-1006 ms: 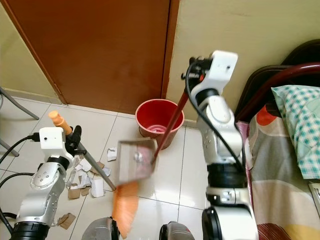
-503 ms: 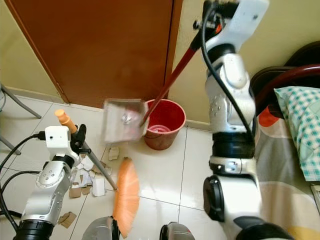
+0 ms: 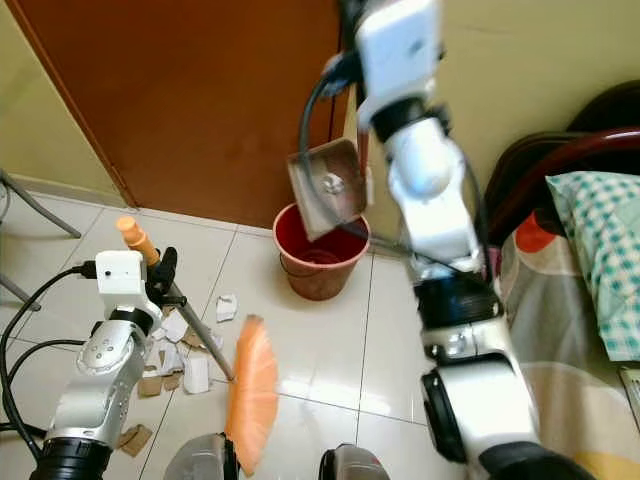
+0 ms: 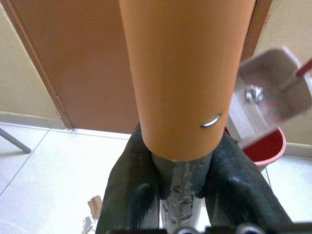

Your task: Sweep floor

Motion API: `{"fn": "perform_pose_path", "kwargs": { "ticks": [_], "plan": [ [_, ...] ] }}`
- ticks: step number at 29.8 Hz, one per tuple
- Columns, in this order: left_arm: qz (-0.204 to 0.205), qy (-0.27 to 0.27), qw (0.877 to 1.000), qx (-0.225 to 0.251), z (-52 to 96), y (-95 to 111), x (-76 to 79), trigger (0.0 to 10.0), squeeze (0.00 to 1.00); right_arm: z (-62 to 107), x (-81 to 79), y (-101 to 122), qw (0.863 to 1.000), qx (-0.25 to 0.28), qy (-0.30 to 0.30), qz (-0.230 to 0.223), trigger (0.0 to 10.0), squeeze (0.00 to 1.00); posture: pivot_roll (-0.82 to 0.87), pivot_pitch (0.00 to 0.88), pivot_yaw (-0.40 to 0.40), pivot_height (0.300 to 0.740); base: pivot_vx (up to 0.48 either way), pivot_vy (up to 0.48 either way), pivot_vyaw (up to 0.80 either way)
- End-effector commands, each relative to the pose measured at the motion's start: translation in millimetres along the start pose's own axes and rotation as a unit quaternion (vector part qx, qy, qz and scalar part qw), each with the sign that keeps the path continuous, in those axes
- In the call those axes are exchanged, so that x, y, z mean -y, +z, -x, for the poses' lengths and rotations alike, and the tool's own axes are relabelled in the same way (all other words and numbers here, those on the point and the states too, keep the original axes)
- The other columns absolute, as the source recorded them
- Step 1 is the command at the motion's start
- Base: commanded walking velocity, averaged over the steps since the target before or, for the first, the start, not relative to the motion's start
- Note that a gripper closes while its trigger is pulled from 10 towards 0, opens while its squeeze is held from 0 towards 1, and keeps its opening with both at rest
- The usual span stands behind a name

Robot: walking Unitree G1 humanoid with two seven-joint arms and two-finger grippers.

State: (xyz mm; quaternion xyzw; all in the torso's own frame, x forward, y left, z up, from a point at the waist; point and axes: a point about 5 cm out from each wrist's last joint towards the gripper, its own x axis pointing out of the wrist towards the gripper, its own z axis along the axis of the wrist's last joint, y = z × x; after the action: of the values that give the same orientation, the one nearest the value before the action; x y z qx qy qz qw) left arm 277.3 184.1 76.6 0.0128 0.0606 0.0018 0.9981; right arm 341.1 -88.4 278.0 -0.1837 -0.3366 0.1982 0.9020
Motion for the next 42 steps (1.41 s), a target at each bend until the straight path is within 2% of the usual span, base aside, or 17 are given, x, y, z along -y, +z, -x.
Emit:
{"fn": "perform_pose_path", "kwargs": {
  "ticks": [1,5,9,15,17,20,22,23,25,26,30,31,32,35,37,39,42],
  "plan": [
    [-0.026,0.006,0.998,-0.051,6.0,-21,-3.2,10.0,0.00,3.2,-14.9,6,0.997,0.030,0.054,0.037,10.0,0.00,0.01,0.099,-0.036,0.740,0.000,0.000,0.00],
    [-0.026,0.005,0.998,-0.051,5.8,-21,-2.6,10.0,0.00,11.5,-32.6,2,0.991,0.040,0.109,0.070,10.0,0.00,0.01,0.099,-0.036,0.740,0.000,0.000,0.00],
    [-0.027,0.003,0.998,-0.051,5.3,-21,-1.5,10.0,0.00,13.0,-35.8,2,0.988,0.049,0.117,0.083,10.0,0.00,0.01,0.099,-0.036,0.740,0.000,0.000,0.00],
    [-0.025,0.001,0.998,-0.051,5.5,-21,0.2,10.0,0.00,6.9,-24.2,12,0.990,0.077,0.074,0.096,10.0,0.00,0.01,0.099,-0.036,0.740,0.000,0.000,0.00],
    [-0.025,0.001,0.998,-0.050,5.6,-21,0.2,10.0,0.00,0.4,-13.7,23,0.991,0.095,0.033,0.085,10.0,0.00,0.01,0.101,-0.038,0.740,0.000,0.000,0.00],
    [-0.026,0.001,0.998,-0.049,5.4,-20,0.2,10.0,0.00,-4.0,-7.6,30,0.992,0.104,0.008,0.070,10.0,0.00,0.01,0.100,-0.037,0.740,0.000,0.000,0.00],
    [-0.027,0.001,0.999,-0.046,4.9,-19,0.1,10.0,0.00,-8.9,-1.4,38,0.992,0.115,-0.015,0.052,10.0,0.00,0.01,0.099,-0.035,0.740,0.000,0.000,0.00],
    [-0.040,0.001,0.999,-0.034,3.3,-14,0.1,10.0,0.00,-18.2,10.7,52,0.990,0.125,-0.068,-0.026,10.0,0.00,0.01,0.098,-0.035,0.740,0.000,0.000,0.00],
    [-0.050,0.003,0.998,-0.026,2.5,-11,-0.4,10.0,0.00,-21.7,14.3,56,0.985,0.122,-0.089,-0.082,10.0,0.00,0.01,0.098,-0.035,0.740,0.000,0.000,0.00],
    [-0.056,0.009,0.998,-0.022,2.3,-10,-2.3,10.0,0.00,-21.5,12.5,52,0.981,0.107,-0.097,-0.130,10.0,0.00,0.01,0.098,-0.035,0.740,0.000,0.000,0.00],
    [-0.058,0.015,0.998,-0.021,2.3,-9,-4.1,10.0,0.00,-20.4,10.9,48,0.976,0.095,-0.108,-0.164,10.0,0.00,0.01,0.098,-0.035,0.740,0.000,0.000,0.00],
    [-0.061,0.024,0.998,-0.020,2.7,-9,-6.6,10.0,0.00,-18.3,10.4,43,0.970,0.079,-0.121,-0.197,10.0,0.00,0.02,0.098,-0.036,0.740,0.000,0.000,0.00],
    [-0.061,0.024,0.998,-0.020,2.7,-9,-6.6,10.0,0.00,-18.3,10.4,43,0.970,0.079,-0.121,-0.197,10.0,0.00,0.02,0.098,-0.036,0.740,0.000,0.000,0.00],
    [-0.065,0.050,0.996,-0.018,5.5,-8,-14.4,10.0,0.00,-6.0,7.0,23,0.950,0.030,-0.156,-0.268,10.0,0.00,0.02,0.099,-0.035,0.740,0.000,0.000,0.00],
    [-0.065,0.055,0.996,-0.020,6.6,-8,-16.3,10.0,0.00,2.2,4.9,15,0.945,0.009,-0.168,-0.281,10.0,0.00,0.02,0.100,-0.033,0.740,0.000,0.000,0.00],
    [-0.065,0.055,0.996,-0.020,6.6,-8,-16.3,10.0,0.00,2.2,4.9,15,0.945,0.009,-0.168,-0.281,10.0,0.00,0.02,0.100,-0.033,0.740,0.000,0.000,0.00],
    [-0.063,0.045,0.997,-0.028,7.7,-11,-13.1,10.0,0.00,21.5,4.0,1,0.933,-0.038,-0.190,-0.303,10.0,0.00,0.02,0.100,-0.033,0.740,0.000,0.000,0.00]
  ]
}}
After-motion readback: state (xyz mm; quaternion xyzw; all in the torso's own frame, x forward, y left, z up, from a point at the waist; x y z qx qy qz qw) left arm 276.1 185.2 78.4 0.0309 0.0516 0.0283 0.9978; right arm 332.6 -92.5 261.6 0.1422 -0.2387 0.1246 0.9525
